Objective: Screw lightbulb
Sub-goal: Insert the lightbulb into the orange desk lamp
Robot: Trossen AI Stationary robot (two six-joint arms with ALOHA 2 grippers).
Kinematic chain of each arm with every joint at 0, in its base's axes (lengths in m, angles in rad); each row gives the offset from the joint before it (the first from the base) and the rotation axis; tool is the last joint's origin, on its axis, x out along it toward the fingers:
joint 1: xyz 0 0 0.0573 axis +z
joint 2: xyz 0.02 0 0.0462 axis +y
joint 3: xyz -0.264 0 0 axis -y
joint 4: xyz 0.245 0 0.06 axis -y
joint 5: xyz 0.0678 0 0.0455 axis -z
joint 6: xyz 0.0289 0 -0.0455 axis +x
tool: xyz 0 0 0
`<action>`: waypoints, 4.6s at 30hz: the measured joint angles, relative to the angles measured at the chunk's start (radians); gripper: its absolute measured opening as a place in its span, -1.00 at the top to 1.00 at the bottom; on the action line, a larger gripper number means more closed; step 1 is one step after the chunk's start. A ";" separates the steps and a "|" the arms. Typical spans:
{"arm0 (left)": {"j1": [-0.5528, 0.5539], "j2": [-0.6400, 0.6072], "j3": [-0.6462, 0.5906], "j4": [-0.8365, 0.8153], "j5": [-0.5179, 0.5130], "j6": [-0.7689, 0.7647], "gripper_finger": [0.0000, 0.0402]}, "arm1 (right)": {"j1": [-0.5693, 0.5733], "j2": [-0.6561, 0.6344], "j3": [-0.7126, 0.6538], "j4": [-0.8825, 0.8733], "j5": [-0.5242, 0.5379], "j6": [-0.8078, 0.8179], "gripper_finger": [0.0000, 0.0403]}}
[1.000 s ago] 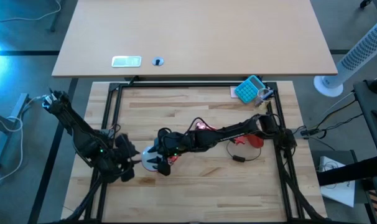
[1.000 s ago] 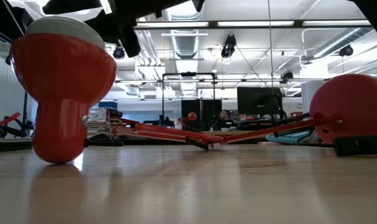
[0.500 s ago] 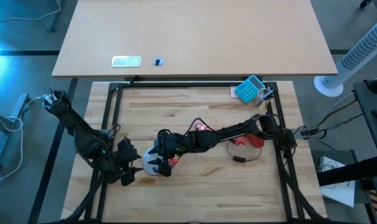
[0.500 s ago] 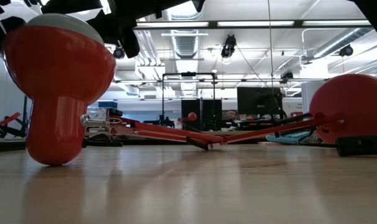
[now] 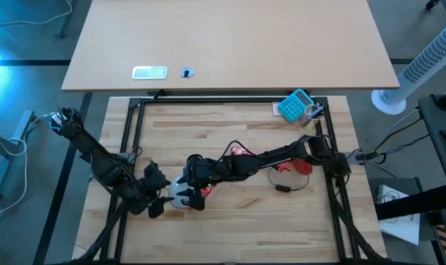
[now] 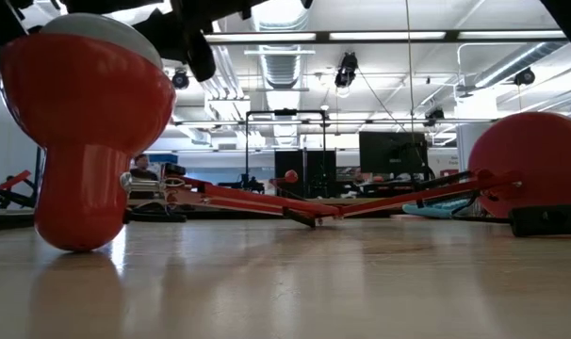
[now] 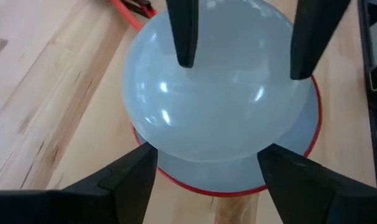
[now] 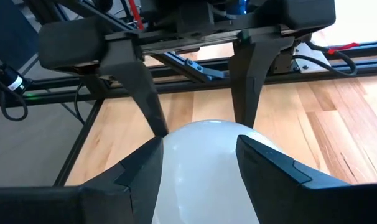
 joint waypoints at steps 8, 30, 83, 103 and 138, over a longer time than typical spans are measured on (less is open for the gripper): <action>0.013 0.003 0.000 0.014 -0.002 0.068 -0.33 | 0.007 -0.023 -0.001 -0.027 -0.002 0.023 0.01; 0.021 0.004 0.000 0.031 0.045 0.086 -0.33 | -0.100 -0.146 -0.001 -0.538 0.089 0.036 0.01; 0.072 -0.002 0.017 -0.005 0.150 -0.056 1.00 | -0.071 -0.039 0.022 -0.409 0.027 0.503 1.00; 0.164 -0.002 -0.004 -0.041 0.155 0.025 1.00 | -0.017 -0.040 0.069 -0.467 0.030 0.622 1.00; -0.063 -0.016 -0.008 0.131 0.117 0.009 1.00 | -0.083 0.033 0.117 -0.399 0.055 0.545 1.00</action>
